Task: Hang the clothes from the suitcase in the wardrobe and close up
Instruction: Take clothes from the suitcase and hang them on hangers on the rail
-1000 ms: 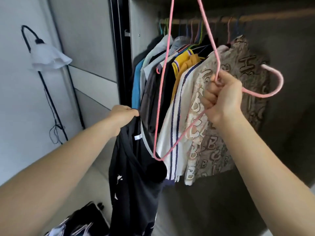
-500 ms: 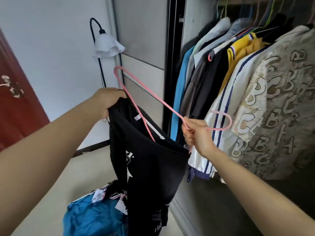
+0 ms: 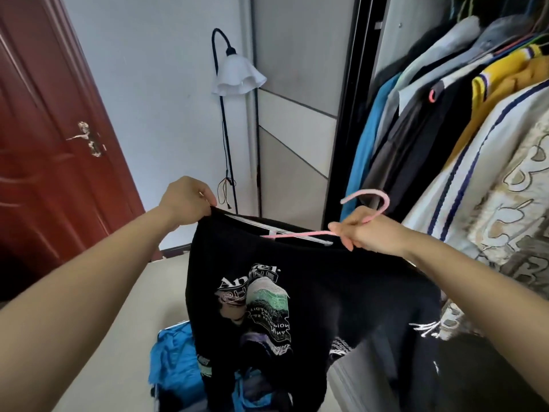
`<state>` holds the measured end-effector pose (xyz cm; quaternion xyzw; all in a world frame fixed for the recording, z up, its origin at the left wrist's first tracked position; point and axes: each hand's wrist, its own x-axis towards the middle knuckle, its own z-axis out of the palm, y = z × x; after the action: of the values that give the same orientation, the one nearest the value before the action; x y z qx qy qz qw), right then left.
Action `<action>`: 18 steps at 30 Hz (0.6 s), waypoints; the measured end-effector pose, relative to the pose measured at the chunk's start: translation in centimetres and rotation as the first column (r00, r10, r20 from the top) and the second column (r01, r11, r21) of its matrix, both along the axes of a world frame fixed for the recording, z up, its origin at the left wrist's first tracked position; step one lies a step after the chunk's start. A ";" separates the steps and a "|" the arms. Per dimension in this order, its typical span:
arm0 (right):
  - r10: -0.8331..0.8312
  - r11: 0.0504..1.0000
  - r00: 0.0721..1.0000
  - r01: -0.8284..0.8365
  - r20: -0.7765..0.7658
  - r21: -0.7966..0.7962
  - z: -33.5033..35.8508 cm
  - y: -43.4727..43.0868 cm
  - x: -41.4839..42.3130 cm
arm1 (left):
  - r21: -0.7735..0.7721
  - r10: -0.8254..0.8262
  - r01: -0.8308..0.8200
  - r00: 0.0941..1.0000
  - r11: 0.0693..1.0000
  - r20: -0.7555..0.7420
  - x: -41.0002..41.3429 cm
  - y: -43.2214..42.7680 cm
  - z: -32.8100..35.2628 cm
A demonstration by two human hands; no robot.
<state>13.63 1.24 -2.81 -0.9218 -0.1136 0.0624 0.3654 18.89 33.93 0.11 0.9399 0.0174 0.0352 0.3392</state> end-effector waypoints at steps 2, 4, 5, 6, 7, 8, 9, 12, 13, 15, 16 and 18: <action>-0.024 0.997 0.999 0.025 -0.021 0.071 2.0 0.2 1.0 | -0.022 0.012 -0.012 1.000 1.000 0.021 -0.2 0.0 -0.2; -0.038 0.991 0.999 0.038 -0.001 0.128 3.5 0.6 1.8 | -0.138 0.029 -0.025 0.999 0.990 0.026 -0.5 -0.4 0.0; -0.018 0.994 1.000 0.018 0.003 0.105 3.5 1.3 2.1 | -0.214 0.038 -0.031 0.999 0.976 0.026 -0.6 -0.6 0.1; 0.015 0.999 1.000 -0.014 -0.020 0.041 3.2 2.2 2.3 | -0.269 0.038 -0.029 0.999 0.963 0.028 -0.6 -0.9 0.4; 0.055 0.997 0.995 -0.060 -0.081 -0.052 2.6 3.2 2.4 | -0.294 0.033 -0.023 0.999 0.955 0.027 -0.8 -1.2 0.3; 0.086 0.985 0.986 -0.105 -0.142 -0.135 2.3 4.0 2.5 | -0.296 0.020 -0.010 0.999 0.955 0.030 -0.9 -1.5 0.2; 0.102 0.976 0.978 -0.133 -0.180 -0.170 2.3 4.6 2.7 | -0.283 0.007 0.002 0.999 0.959 0.032 -1.2 -1.8 0.0; 0.071 0.997 0.994 -0.071 -0.082 -0.002 3.8 5.0 3.8 | -0.292 0.013 0.013 0.996 0.956 0.087 -1.6 -2.1 -0.1; 0.064 0.997 0.997 -0.062 -0.043 0.042 4.0 5.2 4.1 | -0.335 0.021 0.016 0.994 0.942 0.106 -1.6 -2.1 0.0; 0.107 0.993 0.992 -0.110 -0.066 -0.045 3.2 6.5 4.3 | -0.428 0.007 0.038 0.995 0.903 0.102 -1.8 -2.2 0.3; 0.114 0.987 0.990 -0.122 -0.079 -0.100 2.6 7.1 4.4 | -0.447 -0.040 0.070 0.996 0.892 0.077 -2.0 -2.3 0.5; 0.060 0.998 0.997 -0.062 -0.058 -0.026 2.5 7.5 5.0 | -0.460 -0.134 0.146 0.989 0.876 0.057 -2.4 -1.9 0.5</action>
<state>18.68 8.74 -0.29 -0.9208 -0.1303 0.1013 0.3534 16.50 32.04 0.59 0.8302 -0.0468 0.0166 0.5552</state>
